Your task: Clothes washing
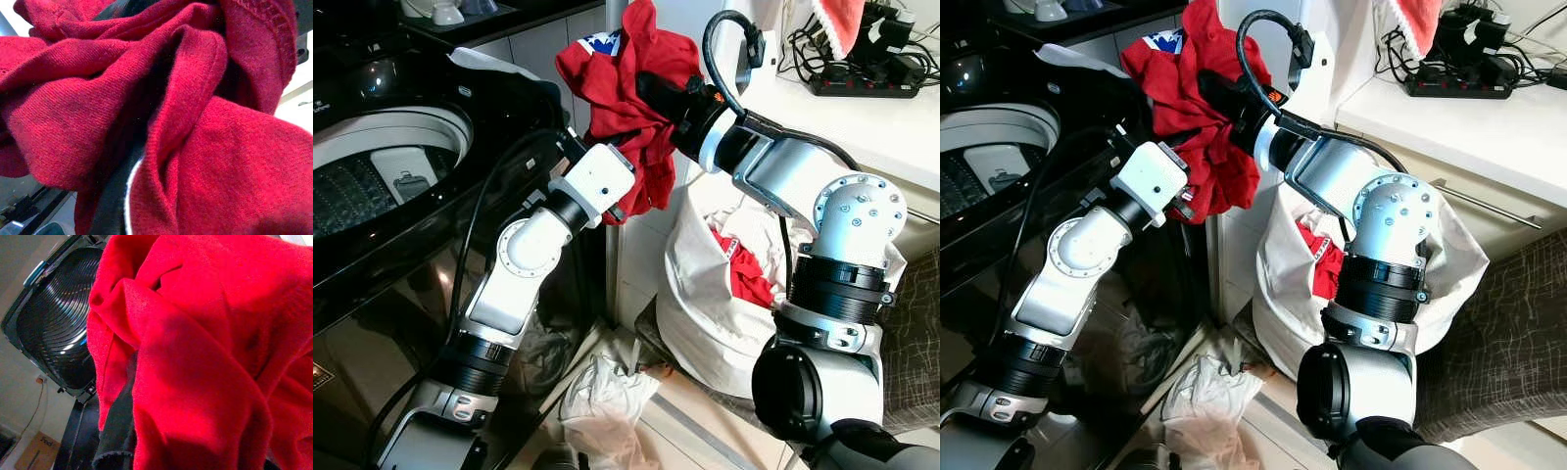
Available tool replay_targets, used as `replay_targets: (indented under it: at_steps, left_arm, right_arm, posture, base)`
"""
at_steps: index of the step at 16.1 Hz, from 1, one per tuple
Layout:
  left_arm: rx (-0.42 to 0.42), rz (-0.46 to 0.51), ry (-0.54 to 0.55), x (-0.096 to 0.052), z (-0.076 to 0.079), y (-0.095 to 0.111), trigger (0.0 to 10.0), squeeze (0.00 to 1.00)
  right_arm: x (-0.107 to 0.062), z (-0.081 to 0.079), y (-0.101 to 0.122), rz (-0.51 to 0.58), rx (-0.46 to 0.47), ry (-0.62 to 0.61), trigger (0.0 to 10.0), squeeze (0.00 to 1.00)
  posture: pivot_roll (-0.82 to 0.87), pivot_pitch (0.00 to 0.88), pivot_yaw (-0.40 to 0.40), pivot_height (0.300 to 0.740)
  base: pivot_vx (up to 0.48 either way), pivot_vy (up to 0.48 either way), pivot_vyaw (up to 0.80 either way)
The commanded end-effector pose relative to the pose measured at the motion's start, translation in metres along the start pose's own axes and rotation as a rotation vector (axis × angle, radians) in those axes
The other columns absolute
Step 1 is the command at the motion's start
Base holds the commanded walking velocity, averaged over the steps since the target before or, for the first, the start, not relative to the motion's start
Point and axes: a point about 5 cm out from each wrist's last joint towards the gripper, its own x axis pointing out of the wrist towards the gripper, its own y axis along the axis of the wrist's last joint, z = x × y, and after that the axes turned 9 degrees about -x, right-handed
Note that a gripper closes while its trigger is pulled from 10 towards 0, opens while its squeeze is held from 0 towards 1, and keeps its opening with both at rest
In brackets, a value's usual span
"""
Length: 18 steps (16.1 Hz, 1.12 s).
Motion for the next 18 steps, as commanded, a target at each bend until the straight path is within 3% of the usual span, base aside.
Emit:
replay_targets:
  at_steps: [1,3,4,5,8,9,11,12,13,15,16,17,18]
  left_arm:
    - [-0.010,-0.009,0.046,0.000,-0.011,-0.001,0.0,0.00]
    - [-0.007,-0.010,0.059,0.000,-0.013,-0.001,0.0,0.00]
    - [0.005,-0.016,0.090,-0.001,-0.019,-0.002,0.0,0.00]
    - [0.022,-0.022,0.123,-0.002,-0.026,-0.002,0.0,0.00]
    - [0.103,-0.031,0.279,0.001,-0.065,0.005,0.0,0.00]
    - [0.142,-0.028,0.339,0.005,-0.084,0.010,0.0,0.00]
    - [0.192,-0.030,0.398,0.009,-0.106,0.016,0.0,0.00]
    - [0.237,-0.029,0.448,0.013,-0.122,0.024,0.0,0.00]
    - [0.311,-0.035,0.518,0.017,-0.144,0.035,0.0,0.00]
    - [0.543,-0.083,0.669,0.019,-0.188,0.061,0.0,0.00]
    - [0.612,-0.092,0.713,0.018,-0.200,0.071,0.0,0.00]
    - [0.760,-0.101,0.833,0.012,-0.226,0.098,0.0,0.00]
    - [0.781,-0.170,0.858,0.009,-0.234,0.098,0.0,0.00]
  right_arm:
    - [-0.003,0.002,0.000,0.005,-0.001,-0.007,0.0,0.00]
    - [-0.003,0.003,0.001,0.003,-0.008,-0.008,0.0,0.00]
    - [-0.003,0.002,0.002,0.008,-0.030,-0.001,10.0,1.00]
    - [-0.003,0.001,0.002,0.016,-0.035,0.015,10.0,1.00]
    - [-0.005,-0.006,0.012,0.068,-0.063,0.082,10.0,1.00]
    - [-0.007,-0.011,0.018,0.092,-0.108,0.108,10.0,1.00]
    - [-0.010,-0.015,0.024,0.116,-0.211,0.120,10.0,1.00]
    - [-0.013,-0.018,0.027,0.132,-0.273,0.134,10.0,0.00]
    - [-0.016,-0.020,0.029,0.141,-0.312,0.143,10.0,0.00]
    - [-0.020,-0.018,0.026,0.135,-0.357,0.130,10.0,0.00]
    - [-0.021,-0.017,0.025,0.130,-0.369,0.123,10.0,0.00]
    - [-0.023,-0.015,0.020,0.120,-0.398,0.113,10.0,0.00]
    - [-0.023,-0.014,0.015,0.099,-0.418,0.111,10.0,0.00]
  posture:
    - [0.03,0.000,-0.027,0.740]
    - [0.03,0.000,-0.026,0.740]
    - [0.03,0.000,-0.026,0.740]
    - [0.03,0.000,-0.025,0.740]
    - [0.04,0.000,-0.026,0.740]
    - [0.04,0.000,-0.024,0.740]
    - [0.04,0.000,-0.016,0.740]
    - [0.04,0.000,-0.010,0.740]
    - [0.04,0.000,-0.007,0.740]
    - [0.03,0.000,0.004,0.740]
    - [0.03,0.000,0.004,0.740]
    - [0.02,0.000,0.013,0.740]
    - [0.02,0.000,0.017,0.740]
  base:
    - [0.000,0.000,0.00]
    - [0.000,0.000,0.00]
    - [0.000,0.000,0.00]
    - [0.000,0.000,0.00]
    - [0.000,0.000,0.00]
    - [0.000,0.000,0.00]
    - [0.000,0.000,0.00]
    - [0.000,0.000,0.00]
    - [0.000,0.000,0.00]
    - [0.000,0.000,0.00]
    - [0.000,0.000,0.00]
    - [0.000,0.000,0.00]
    - [0.000,0.000,0.00]
